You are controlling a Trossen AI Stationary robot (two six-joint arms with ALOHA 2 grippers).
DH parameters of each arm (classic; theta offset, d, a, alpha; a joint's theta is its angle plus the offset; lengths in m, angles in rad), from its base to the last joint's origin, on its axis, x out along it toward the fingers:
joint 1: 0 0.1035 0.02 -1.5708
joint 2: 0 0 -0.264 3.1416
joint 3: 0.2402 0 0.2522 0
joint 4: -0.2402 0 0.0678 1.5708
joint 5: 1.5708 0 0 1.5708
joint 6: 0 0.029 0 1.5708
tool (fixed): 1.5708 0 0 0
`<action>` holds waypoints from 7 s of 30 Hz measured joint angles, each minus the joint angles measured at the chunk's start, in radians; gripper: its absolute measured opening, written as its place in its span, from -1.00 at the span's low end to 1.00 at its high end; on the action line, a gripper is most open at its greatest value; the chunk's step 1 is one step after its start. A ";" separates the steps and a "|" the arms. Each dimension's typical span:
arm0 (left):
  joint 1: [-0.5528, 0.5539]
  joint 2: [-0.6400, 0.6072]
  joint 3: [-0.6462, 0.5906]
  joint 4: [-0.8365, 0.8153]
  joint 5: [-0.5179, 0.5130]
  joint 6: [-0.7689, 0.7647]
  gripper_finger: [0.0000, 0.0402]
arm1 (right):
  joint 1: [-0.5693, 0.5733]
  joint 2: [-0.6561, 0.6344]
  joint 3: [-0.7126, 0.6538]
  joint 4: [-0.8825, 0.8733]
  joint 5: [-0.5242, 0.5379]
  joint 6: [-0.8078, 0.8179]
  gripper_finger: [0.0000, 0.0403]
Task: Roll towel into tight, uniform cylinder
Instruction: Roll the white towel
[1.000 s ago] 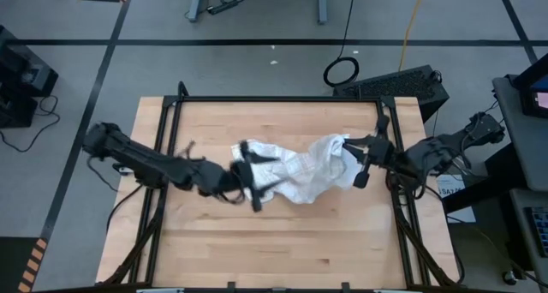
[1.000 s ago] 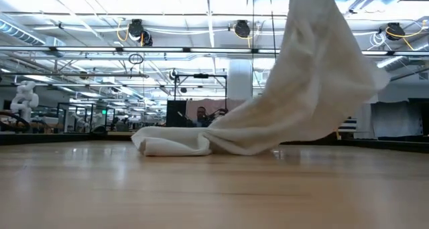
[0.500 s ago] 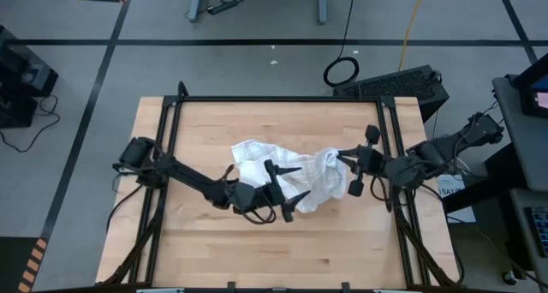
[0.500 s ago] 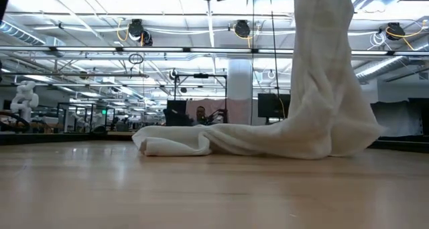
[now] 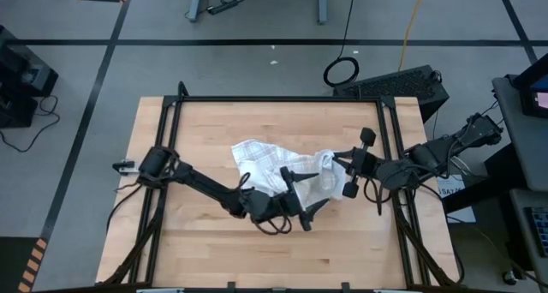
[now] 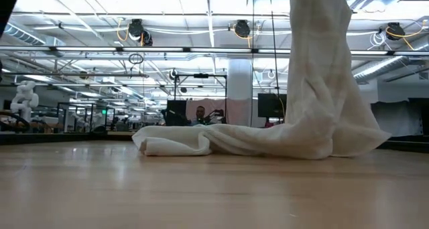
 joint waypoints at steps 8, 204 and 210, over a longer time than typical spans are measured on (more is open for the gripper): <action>0.062 0.006 0.054 -0.356 -0.225 -0.151 0.29 | 0.000 -0.003 0.000 0.000 -0.002 -0.002 -0.92; -0.123 -0.359 0.054 -1.240 0.080 -0.313 -1.00 | -0.453 0.319 -0.494 0.138 -0.599 0.263 -0.13; -0.123 -0.359 0.054 -1.240 0.065 -0.317 -1.00 | -0.469 0.407 -0.489 0.173 -0.649 0.261 -0.55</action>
